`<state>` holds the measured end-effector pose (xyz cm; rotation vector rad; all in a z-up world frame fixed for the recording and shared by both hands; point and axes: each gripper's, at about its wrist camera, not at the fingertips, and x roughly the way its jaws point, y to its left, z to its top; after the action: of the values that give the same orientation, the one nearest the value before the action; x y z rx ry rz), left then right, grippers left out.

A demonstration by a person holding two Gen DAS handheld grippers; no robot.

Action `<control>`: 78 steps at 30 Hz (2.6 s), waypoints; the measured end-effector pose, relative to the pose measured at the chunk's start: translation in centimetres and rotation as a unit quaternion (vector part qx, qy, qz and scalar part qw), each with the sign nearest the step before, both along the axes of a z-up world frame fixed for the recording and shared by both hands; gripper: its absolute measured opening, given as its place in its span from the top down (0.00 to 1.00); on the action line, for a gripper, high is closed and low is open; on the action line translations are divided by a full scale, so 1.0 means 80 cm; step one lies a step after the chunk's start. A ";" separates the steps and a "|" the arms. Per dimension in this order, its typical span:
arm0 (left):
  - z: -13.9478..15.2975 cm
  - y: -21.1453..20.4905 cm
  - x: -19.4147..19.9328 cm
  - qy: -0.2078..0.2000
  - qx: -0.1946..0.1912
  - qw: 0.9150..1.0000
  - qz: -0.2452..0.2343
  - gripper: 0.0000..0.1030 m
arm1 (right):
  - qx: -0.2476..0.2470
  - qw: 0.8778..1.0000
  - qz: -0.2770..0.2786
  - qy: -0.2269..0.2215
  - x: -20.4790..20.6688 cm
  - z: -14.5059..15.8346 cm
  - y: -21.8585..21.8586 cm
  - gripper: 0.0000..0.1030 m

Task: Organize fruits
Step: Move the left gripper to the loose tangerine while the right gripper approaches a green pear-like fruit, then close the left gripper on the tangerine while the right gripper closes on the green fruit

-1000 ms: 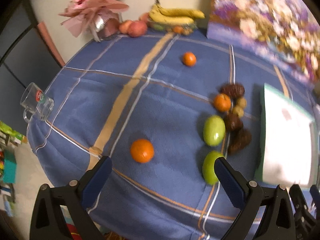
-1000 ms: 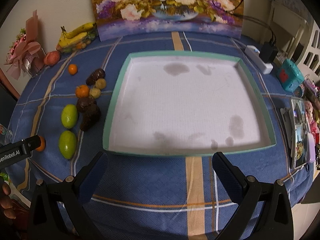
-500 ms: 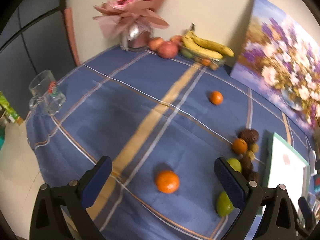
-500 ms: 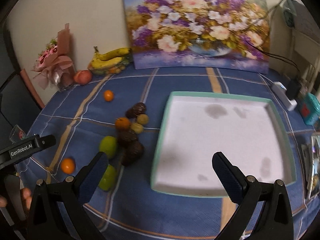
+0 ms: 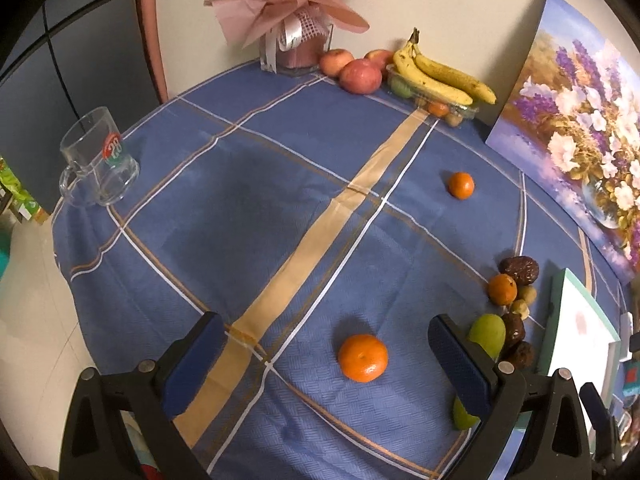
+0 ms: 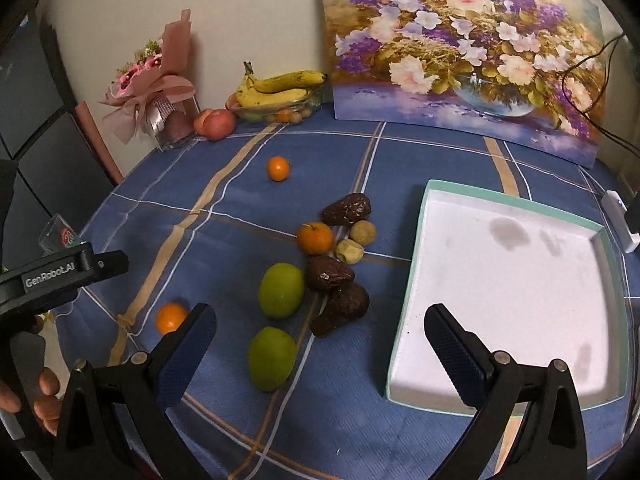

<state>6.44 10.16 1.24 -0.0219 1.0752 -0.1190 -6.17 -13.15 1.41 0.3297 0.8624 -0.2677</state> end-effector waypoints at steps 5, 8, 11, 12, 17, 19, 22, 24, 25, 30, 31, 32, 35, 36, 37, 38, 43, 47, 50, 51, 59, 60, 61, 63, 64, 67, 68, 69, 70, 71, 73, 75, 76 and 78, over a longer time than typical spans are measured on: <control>-0.017 -0.003 0.010 0.033 -0.007 0.999 0.001 0.11 | 0.007 1.000 0.016 -0.011 0.006 -0.002 0.005 0.01; -0.026 -0.005 0.013 0.050 -0.012 0.999 0.001 0.13 | 0.003 1.000 0.024 -0.003 0.011 -0.005 0.011 0.11; -0.037 -0.008 0.016 0.072 -0.021 0.997 -0.004 0.17 | 0.013 0.999 0.031 0.010 0.018 -0.014 0.014 0.19; -0.041 -0.011 0.017 0.079 -0.023 0.997 -0.006 0.18 | 0.015 0.999 0.032 0.015 0.019 -0.017 0.015 0.21; -0.062 -0.022 0.020 0.114 -0.027 0.993 -0.018 0.21 | 0.028 0.997 0.045 0.051 0.030 -0.040 0.022 0.35; -0.069 -0.027 0.022 0.125 -0.024 0.992 -0.023 0.21 | 0.038 0.996 0.058 0.064 0.034 -0.051 0.027 0.36; -0.079 -0.033 0.026 0.139 -0.025 0.990 -0.027 0.29 | 0.033 0.993 0.065 0.088 0.038 -0.066 0.033 0.40; -0.087 -0.038 0.029 0.150 -0.023 0.988 -0.030 0.32 | 0.034 0.992 0.068 0.101 0.040 -0.075 0.035 0.41; -0.091 -0.041 0.030 0.155 -0.023 0.987 -0.031 0.34 | 0.035 0.991 0.069 0.106 0.041 -0.079 0.036 0.43; -0.109 -0.049 0.035 0.174 -0.015 0.984 -0.030 0.40 | 0.019 0.989 0.074 0.128 0.045 -0.093 0.043 0.43; -0.112 -0.050 0.036 0.176 -0.011 0.984 -0.029 0.40 | 0.015 0.989 0.075 0.130 0.046 -0.093 0.044 0.43; -0.115 -0.052 0.035 0.174 -0.009 0.984 -0.028 0.40 | 0.011 0.988 0.076 0.131 0.046 -0.093 0.045 0.43; -0.119 -0.058 0.036 0.172 -0.003 0.985 -0.030 0.40 | 0.004 0.988 0.078 0.134 0.046 -0.094 0.046 0.43; -0.121 -0.061 0.037 0.172 -0.001 0.985 -0.031 0.40 | 0.000 0.988 0.079 0.135 0.047 -0.095 0.047 0.43; -0.122 -0.064 0.037 0.172 0.001 0.985 -0.033 0.40 | -0.007 0.987 0.081 0.137 0.047 -0.095 0.049 0.43; -0.123 -0.067 0.037 0.171 0.004 0.985 -0.035 0.40 | -0.015 0.987 0.083 0.139 0.047 -0.096 0.052 0.43; -0.121 -0.080 0.030 0.168 0.017 0.985 -0.042 0.40 | -0.035 0.985 0.087 0.142 0.048 -0.098 0.058 0.43; -0.122 -0.092 0.027 0.163 0.034 0.984 -0.055 0.40 | -0.041 0.985 0.086 0.142 0.047 -0.098 0.061 0.43; -0.121 -0.104 0.022 0.160 0.040 0.985 -0.056 0.40 | -0.042 0.985 0.086 0.140 0.046 -0.098 0.063 0.43; -0.121 -0.108 0.020 0.159 0.043 0.985 -0.056 0.40 | -0.043 0.986 0.086 0.140 0.047 -0.099 0.064 0.43; -0.123 -0.134 0.010 0.152 0.055 0.985 -0.059 0.46 | -0.037 0.987 0.079 0.135 0.043 -0.098 0.063 0.42; -0.124 -0.137 0.009 0.152 0.056 0.985 -0.059 0.46 | -0.038 0.987 0.080 0.135 0.043 -0.098 0.063 0.42; -0.124 -0.135 0.011 0.152 0.057 0.985 -0.060 0.46 | -0.039 0.987 0.081 0.135 0.043 -0.098 0.063 0.42; -0.124 -0.136 0.010 0.151 0.057 0.985 -0.060 0.47 | -0.039 0.987 0.081 0.134 0.043 -0.098 0.062 0.42; -0.124 -0.138 0.010 0.151 0.056 0.985 -0.059 0.48 | -0.040 0.987 0.082 0.134 0.043 -0.098 0.063 0.42; -0.125 -0.134 0.009 0.151 0.052 0.985 -0.059 0.48 | -0.041 0.987 0.081 0.135 0.045 -0.098 0.063 0.42; -0.114 -0.125 -0.001 0.151 0.051 0.985 -0.060 0.48 | -0.042 0.986 0.082 0.137 0.045 -0.097 0.064 0.42; -0.107 -0.123 -0.004 0.152 0.050 0.985 -0.060 0.48 | -0.042 0.986 0.083 0.139 0.046 -0.097 0.064 0.42; -0.107 -0.128 -0.004 0.152 0.050 0.985 -0.060 0.48 | -0.041 0.986 0.084 0.139 0.047 -0.097 0.063 0.42; -0.112 -0.121 0.004 0.152 0.050 0.985 -0.061 0.48 | -0.042 0.986 0.085 0.137 0.047 -0.098 0.063 0.42; -0.112 -0.126 0.004 0.152 0.050 0.985 -0.061 0.48 | -0.044 0.986 0.086 0.135 0.047 -0.098 0.063 0.42; -0.121 -0.127 0.008 0.151 0.050 0.985 -0.061 0.49 | -0.044 0.986 0.086 0.134 0.047 -0.099 0.063 0.42; -0.120 -0.127 0.007 0.151 0.050 0.985 -0.060 0.52 | -0.044 0.986 0.085 0.135 0.047 -0.099 0.063 0.42; -0.118 -0.124 0.009 0.150 0.045 0.986 -0.061 0.61 | -0.044 0.986 0.084 0.139 0.049 -0.098 0.064 0.42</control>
<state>7.13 0.22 -8.19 0.1115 1.3823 -0.1811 -2.24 -8.02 -6.42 0.1367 1.1428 -0.1956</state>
